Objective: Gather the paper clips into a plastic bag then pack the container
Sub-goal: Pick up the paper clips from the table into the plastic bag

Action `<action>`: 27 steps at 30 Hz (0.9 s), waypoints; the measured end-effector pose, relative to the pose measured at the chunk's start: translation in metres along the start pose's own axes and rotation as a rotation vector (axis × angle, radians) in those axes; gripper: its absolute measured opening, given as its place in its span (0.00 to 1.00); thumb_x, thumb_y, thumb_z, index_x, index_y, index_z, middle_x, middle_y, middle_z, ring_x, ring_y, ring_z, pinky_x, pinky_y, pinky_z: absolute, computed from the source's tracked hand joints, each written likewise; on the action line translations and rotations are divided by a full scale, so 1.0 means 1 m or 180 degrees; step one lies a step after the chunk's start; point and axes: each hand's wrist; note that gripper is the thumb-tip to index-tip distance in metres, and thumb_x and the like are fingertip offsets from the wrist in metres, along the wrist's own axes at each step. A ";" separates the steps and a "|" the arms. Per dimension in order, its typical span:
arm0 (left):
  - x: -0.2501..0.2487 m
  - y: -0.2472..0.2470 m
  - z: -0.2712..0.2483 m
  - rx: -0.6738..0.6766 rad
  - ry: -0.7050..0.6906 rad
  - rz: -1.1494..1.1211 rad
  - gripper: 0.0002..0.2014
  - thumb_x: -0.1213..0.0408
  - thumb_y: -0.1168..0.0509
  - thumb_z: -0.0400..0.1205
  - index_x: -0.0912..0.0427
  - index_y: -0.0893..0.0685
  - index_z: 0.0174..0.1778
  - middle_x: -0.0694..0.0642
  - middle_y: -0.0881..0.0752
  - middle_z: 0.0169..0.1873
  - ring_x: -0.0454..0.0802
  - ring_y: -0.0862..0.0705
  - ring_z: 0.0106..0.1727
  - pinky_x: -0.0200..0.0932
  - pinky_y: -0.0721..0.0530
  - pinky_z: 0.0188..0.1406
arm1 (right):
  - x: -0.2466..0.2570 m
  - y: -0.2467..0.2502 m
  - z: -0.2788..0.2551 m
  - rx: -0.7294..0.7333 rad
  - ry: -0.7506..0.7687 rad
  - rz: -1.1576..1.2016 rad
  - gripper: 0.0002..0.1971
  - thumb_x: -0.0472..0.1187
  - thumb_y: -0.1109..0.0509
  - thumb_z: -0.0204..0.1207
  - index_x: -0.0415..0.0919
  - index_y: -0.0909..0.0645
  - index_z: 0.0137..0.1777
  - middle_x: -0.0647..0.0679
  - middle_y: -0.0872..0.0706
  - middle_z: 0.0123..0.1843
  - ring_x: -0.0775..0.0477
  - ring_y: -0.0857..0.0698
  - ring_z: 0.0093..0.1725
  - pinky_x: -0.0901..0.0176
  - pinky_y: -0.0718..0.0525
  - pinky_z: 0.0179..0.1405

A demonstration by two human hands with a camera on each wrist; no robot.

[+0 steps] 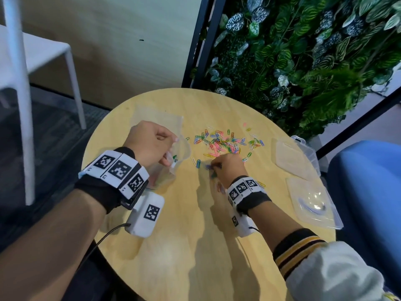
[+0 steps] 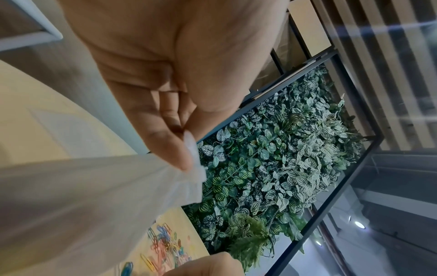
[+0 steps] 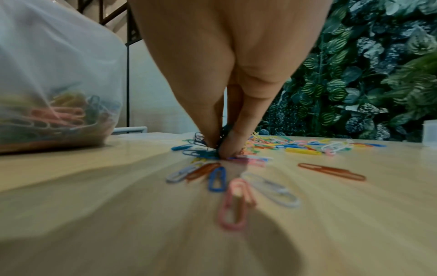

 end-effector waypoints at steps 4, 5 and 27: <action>-0.002 -0.013 0.002 0.0129 0.0055 -0.0046 0.08 0.67 0.33 0.83 0.57 0.09 0.41 0.59 0.09 0.29 0.56 0.09 0.26 0.43 0.11 0.37 | -0.026 0.005 -0.003 -0.0269 -0.0571 0.0814 0.12 0.31 0.32 0.76 0.42 0.07 0.50 0.47 0.08 0.47 0.48 0.12 0.46 0.65 0.16 0.50; -0.003 -0.016 0.002 0.0148 0.0056 -0.0042 0.08 0.67 0.33 0.83 0.57 0.09 0.41 0.60 0.09 0.29 0.56 0.09 0.26 0.43 0.11 0.37 | -0.034 0.007 -0.004 -0.0331 -0.0808 0.1251 0.10 0.31 0.29 0.76 0.41 0.07 0.48 0.47 0.08 0.46 0.50 0.12 0.43 0.68 0.16 0.45; -0.006 -0.032 0.004 0.0133 0.0380 -0.0710 0.08 0.73 0.36 0.84 0.64 0.11 0.47 0.63 0.11 0.29 0.54 0.11 0.25 0.43 0.10 0.31 | 0.068 0.059 -0.032 0.0248 -0.0388 0.4317 0.06 0.23 0.32 0.77 0.30 0.15 0.44 0.40 0.14 0.39 0.47 0.14 0.36 0.62 0.10 0.46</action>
Point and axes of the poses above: each hand's wrist, its own z-axis towards the middle knuckle, its own y-axis out of the back of the hand, x = y × z
